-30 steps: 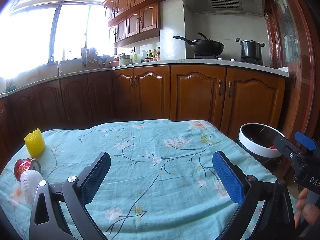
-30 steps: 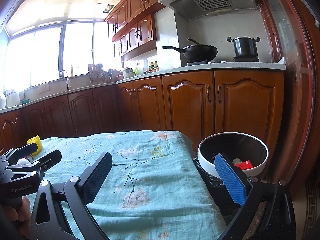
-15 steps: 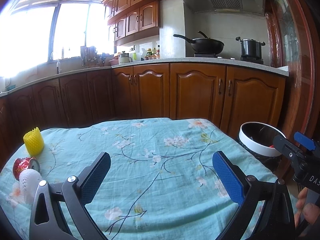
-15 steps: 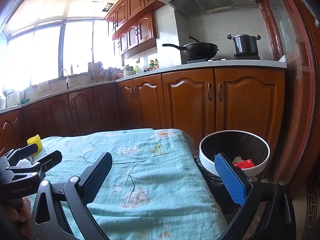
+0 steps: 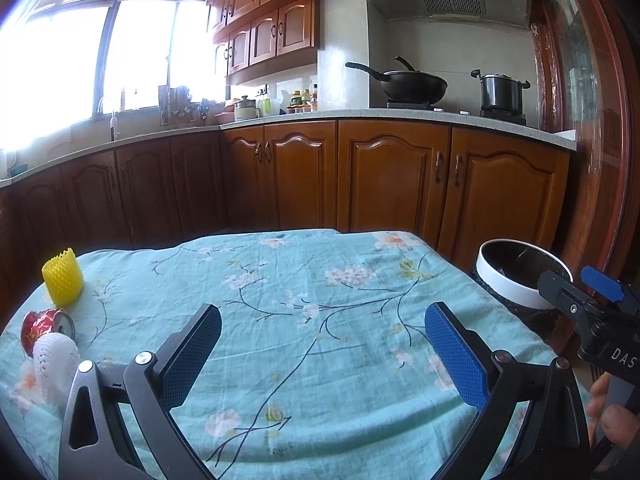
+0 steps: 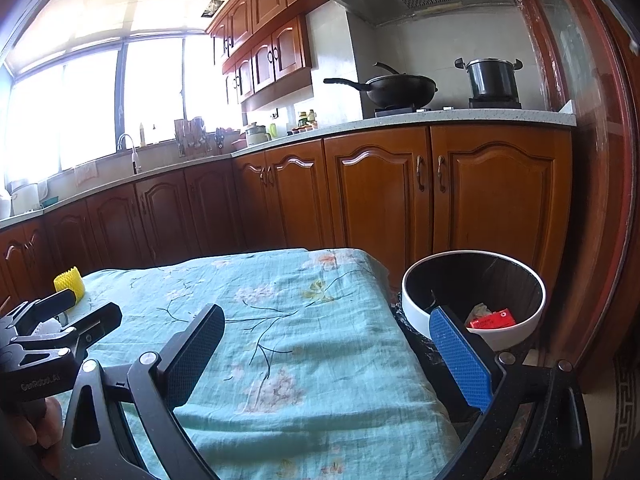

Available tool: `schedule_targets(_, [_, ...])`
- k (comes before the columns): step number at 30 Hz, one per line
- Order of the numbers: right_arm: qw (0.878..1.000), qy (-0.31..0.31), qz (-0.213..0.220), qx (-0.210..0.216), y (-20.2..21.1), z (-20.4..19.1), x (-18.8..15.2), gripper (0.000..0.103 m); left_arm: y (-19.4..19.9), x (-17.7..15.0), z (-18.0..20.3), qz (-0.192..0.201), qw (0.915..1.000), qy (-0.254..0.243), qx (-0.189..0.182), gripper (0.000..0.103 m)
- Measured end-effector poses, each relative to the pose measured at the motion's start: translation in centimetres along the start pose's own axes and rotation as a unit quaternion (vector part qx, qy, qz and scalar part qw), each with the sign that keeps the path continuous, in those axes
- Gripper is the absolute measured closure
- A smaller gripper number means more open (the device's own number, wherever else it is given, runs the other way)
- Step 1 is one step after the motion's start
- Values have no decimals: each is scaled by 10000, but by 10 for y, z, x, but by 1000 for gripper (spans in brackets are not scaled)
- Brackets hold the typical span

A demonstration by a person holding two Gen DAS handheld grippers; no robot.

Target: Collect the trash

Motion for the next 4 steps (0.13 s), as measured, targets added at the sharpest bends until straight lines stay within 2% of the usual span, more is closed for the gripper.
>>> schedule_targets(4, [10000,-42,-74,3,-3,1,-2,0,0,-1,-1,-27,10000,43,-28,1])
Point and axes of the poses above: each gripper's, at about its wrist camera, not at the fingertips, and y roughly against the way its jaws point, z to its right, x to its top, the point moved 8 cm from there along -y, roughly the way its jaws point, and after that the axes turned 8 degrees about z, right-handed, at the moved point
